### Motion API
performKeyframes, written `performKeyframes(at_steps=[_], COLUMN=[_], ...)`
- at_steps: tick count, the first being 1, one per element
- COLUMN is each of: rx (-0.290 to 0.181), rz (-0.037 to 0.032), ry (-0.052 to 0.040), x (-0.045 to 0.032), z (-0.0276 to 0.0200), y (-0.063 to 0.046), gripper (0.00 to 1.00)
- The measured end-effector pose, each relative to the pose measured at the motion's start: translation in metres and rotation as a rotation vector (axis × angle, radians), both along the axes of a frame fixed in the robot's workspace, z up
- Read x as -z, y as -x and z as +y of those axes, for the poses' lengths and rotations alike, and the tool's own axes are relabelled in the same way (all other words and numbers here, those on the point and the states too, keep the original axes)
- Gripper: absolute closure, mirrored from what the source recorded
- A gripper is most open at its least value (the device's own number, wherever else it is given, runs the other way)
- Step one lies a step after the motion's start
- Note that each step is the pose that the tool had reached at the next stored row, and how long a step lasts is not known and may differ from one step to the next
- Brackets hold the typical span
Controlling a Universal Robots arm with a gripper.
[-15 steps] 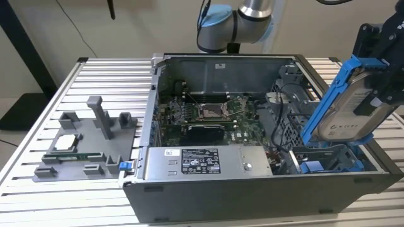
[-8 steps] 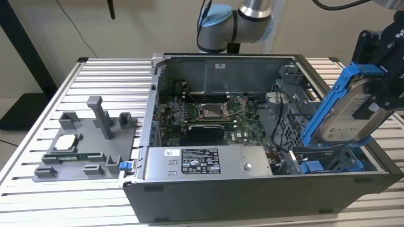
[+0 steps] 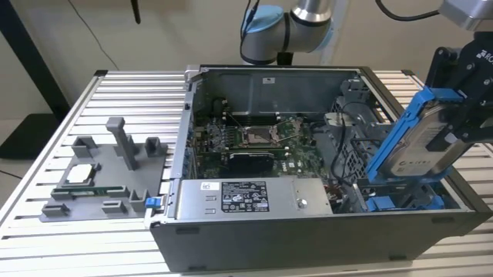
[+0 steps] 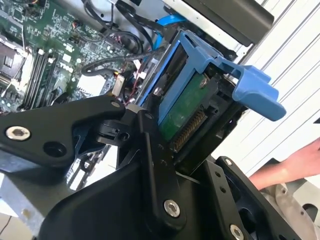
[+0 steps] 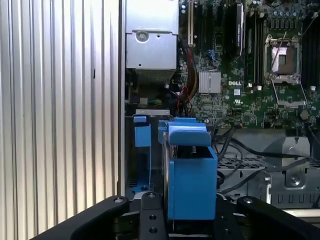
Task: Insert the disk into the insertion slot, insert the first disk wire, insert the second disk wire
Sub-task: 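Insert the disk into the insertion slot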
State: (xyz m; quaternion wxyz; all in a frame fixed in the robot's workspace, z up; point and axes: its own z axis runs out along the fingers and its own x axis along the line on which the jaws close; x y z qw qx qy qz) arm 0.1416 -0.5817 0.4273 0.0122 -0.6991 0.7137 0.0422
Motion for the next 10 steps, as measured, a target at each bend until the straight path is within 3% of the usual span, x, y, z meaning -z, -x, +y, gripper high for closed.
performKeyframes(at_steps=[10], rx=[0.006], rz=[0.0], ry=[-0.0016], x=[0.015], z=[-0.0054], y=[0.0], gripper=[1.0])
